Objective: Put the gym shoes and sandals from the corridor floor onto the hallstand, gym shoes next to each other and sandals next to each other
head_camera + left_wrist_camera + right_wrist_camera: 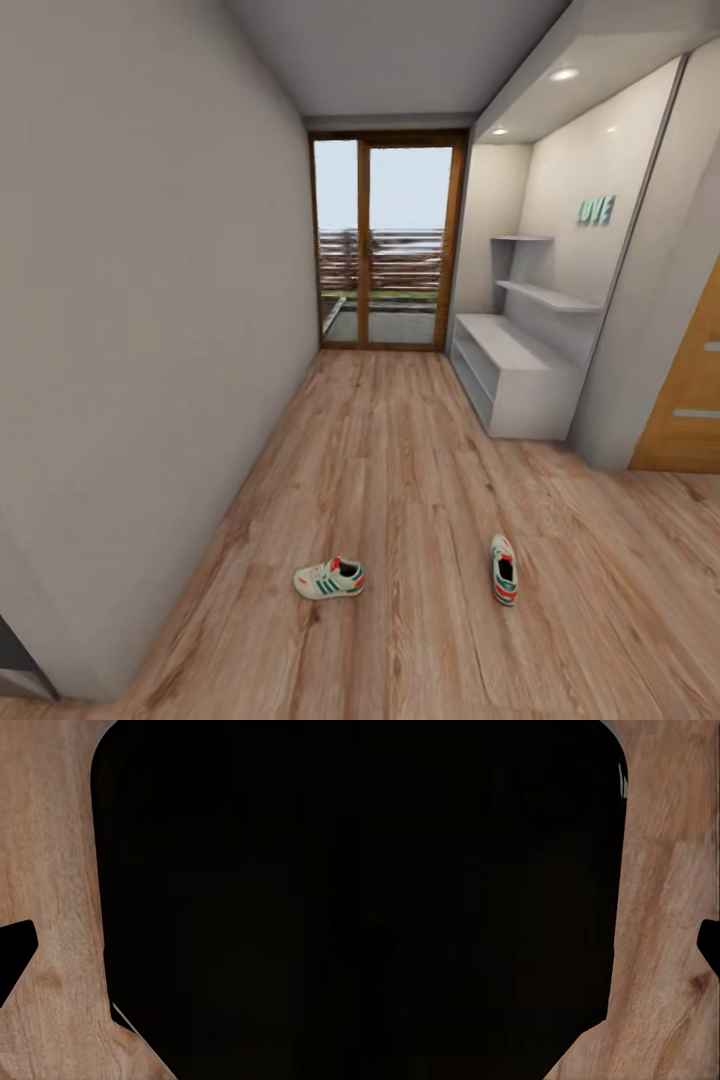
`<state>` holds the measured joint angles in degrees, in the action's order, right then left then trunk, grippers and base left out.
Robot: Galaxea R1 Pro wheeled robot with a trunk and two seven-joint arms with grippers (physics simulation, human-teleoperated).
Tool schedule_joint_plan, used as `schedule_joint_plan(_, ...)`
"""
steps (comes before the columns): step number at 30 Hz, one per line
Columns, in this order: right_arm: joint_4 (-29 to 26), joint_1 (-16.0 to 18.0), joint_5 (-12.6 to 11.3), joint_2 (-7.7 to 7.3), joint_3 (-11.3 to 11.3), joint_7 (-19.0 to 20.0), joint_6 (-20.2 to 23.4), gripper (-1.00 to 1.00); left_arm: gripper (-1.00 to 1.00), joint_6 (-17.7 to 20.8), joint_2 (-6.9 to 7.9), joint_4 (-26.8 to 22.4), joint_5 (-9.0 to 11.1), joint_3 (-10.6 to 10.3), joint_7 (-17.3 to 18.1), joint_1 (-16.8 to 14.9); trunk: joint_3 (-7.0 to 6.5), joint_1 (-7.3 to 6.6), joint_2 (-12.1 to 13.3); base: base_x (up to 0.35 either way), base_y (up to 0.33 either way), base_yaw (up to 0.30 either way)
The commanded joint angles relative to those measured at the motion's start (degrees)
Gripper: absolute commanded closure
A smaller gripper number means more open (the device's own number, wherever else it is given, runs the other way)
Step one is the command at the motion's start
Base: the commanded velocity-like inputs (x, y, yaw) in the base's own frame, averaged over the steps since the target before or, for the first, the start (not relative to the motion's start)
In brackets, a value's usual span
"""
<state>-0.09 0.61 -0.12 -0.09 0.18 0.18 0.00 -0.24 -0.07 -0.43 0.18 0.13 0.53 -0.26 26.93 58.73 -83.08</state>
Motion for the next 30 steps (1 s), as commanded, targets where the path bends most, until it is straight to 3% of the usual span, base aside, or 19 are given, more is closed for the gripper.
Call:
schedule_joint_plan(1, 0.0, 0.0, 0.0, 0.0, 0.0, 0.0, 0.0, -1.0, -1.0, 0.0, 0.0, 0.0, 0.0, 0.0, 0.0, 0.0, 0.0, 0.0, 0.0, 0.243, -0.206, 0.0)
schedule_joint_plan(8, 0.0, 0.0, 0.1, 0.0, 0.0, 0.0, 0.0, -1.0, -1.0, 0.0, -0.02, 0.0, 0.0, 0.0, 0.0, 0.0, 0.0, 0.0, 0.0, 0.243, -0.206, 0.0)
schedule_joint_plan(16, -0.8, -2.4, 0.3, 0.45, 0.6, 0.4, -2.2, -1.0, -1.0, -2.6, -0.02, 1.1, 0.0, 0.0, 0.1, -1.4, 0.0, 0.0, 0.0, 0.0, 0.0, 0.0)
schedule_joint_plan(30, -1.2, -2.4, 0.2, 0.29, 0.4, 0.6, -2.4, -1.0, -1.0, -3.0, -0.02, -3.3, 0.1, 0.0, 0.1, -2.3, 0.0, 0.0, 0.0, 0.05, 0.0, 0.0)
